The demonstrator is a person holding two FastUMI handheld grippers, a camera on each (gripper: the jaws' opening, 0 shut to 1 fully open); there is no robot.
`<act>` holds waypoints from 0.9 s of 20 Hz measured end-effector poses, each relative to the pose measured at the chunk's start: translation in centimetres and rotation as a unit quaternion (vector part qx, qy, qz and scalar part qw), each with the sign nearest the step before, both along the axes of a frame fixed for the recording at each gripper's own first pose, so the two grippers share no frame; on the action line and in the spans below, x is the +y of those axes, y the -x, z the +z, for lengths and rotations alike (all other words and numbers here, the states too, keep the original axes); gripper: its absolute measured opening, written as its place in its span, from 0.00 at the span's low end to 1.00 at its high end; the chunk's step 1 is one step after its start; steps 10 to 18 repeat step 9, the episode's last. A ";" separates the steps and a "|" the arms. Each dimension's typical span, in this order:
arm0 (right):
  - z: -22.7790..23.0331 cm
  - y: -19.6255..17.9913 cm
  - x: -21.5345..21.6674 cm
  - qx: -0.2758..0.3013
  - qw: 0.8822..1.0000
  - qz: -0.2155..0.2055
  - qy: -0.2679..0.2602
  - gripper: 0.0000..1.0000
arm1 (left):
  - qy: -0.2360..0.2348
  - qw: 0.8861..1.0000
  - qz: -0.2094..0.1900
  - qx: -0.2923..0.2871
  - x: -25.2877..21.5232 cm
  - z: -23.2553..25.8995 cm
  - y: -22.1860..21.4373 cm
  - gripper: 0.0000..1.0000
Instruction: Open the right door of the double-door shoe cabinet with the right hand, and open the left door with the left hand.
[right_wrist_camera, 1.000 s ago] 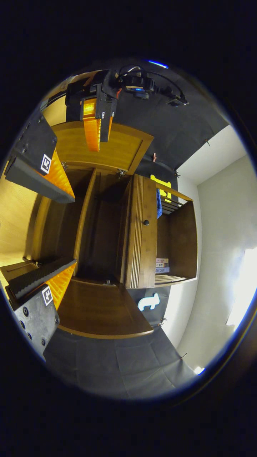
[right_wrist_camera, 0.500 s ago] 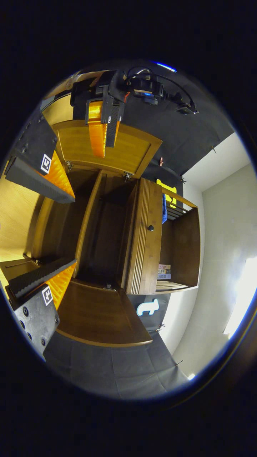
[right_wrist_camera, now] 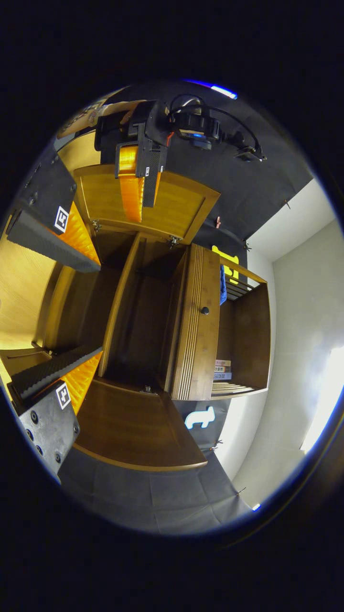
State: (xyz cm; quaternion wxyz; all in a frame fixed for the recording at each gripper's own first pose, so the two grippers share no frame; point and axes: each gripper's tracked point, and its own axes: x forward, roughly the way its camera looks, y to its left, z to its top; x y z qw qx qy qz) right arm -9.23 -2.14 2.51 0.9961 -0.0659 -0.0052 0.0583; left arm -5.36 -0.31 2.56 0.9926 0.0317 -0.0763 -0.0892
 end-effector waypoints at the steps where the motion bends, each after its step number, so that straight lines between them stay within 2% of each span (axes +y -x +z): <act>1: 0.0 -0.1 -0.1 0.000 1.000 -0.002 0.001 0.97 | 0.000 1.000 0.000 0.000 -0.1 -0.1 -0.2 0.96; 2: 0.0 -0.1 -0.2 0.000 1.000 -0.003 0.001 0.95 | 0.000 1.000 0.000 0.000 -0.2 -0.1 -0.2 0.96; 6: 0.0 -0.1 -0.7 -0.001 1.000 -0.004 -0.004 0.97 | 0.000 1.000 0.000 -0.001 -0.6 0.0 -0.8 0.96; 18: -0.2 -0.1 -1.2 0.002 1.000 -0.004 -0.012 0.95 | -0.004 1.000 -0.001 -0.001 -1.1 -0.2 -1.0 0.96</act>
